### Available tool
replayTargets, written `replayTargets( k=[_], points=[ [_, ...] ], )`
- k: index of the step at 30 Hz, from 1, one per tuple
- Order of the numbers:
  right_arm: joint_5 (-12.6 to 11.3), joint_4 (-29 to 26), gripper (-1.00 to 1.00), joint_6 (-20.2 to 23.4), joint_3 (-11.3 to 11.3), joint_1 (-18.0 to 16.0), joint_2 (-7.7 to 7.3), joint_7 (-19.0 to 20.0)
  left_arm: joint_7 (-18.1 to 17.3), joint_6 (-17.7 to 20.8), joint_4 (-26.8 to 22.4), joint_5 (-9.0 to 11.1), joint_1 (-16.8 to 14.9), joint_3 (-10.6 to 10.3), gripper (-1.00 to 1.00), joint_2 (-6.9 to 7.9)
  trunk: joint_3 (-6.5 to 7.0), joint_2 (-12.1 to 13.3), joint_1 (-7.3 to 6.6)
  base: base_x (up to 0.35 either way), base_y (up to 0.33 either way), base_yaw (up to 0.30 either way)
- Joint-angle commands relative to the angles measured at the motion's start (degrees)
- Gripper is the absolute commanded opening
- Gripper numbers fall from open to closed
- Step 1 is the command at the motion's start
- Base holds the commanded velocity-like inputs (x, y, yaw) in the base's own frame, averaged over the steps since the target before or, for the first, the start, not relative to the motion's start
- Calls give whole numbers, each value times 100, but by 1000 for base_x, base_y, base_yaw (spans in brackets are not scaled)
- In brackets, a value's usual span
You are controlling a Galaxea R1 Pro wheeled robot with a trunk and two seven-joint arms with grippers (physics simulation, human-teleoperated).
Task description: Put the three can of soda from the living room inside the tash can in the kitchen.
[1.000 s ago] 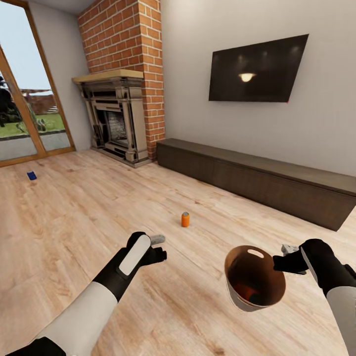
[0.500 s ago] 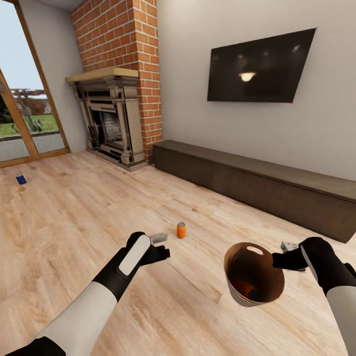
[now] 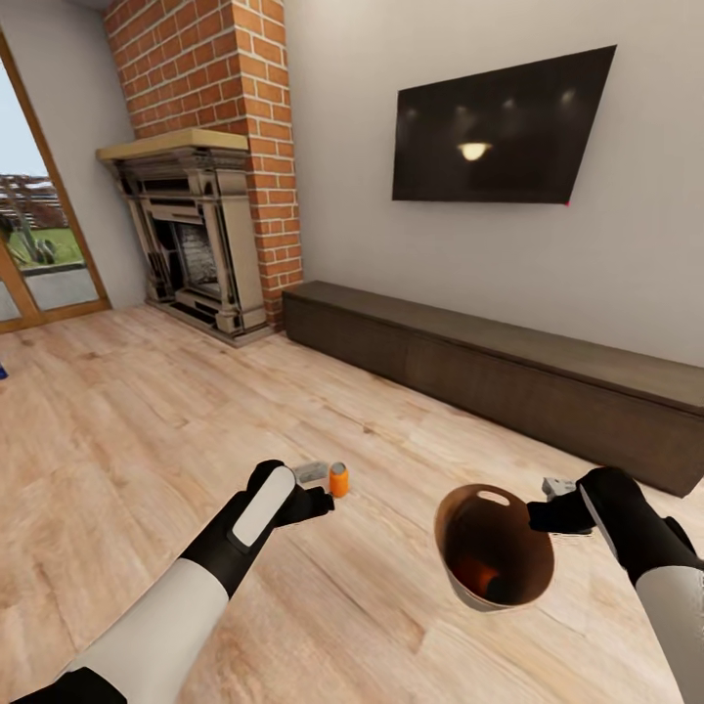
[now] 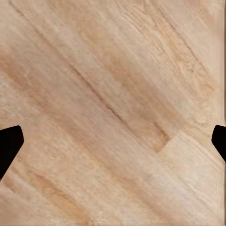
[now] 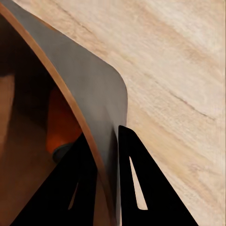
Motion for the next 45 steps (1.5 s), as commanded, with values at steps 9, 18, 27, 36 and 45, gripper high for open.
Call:
replayTargets(
  k=[9,18,27,36,45],
  points=[
    [-156,-168,-100,23,53,-5,-23,26,0,-1,169,-5,3,6,100,10,1,0,-1,344,-113,-4],
    [-156,-478,-100,23,51,2,-20,44,0,-76,328,-229,3,6,100,17,1,0,-1,344,-116,0],
    [-149,-491,-100,23,67,10,-18,179,-9,-80,402,-299,3,10,100,24,1,0,-1,344,-129,0],
    [-127,-492,-100,23,198,125,15,203,-9,-88,412,-308,29,8,100,115,1,0,-1,344,-69,0],
    [-174,-708,-100,23,513,305,-2,294,-502,-724,1388,-400,32,-298,100,136,1,0,-1,346,-2,0]
  ],
)
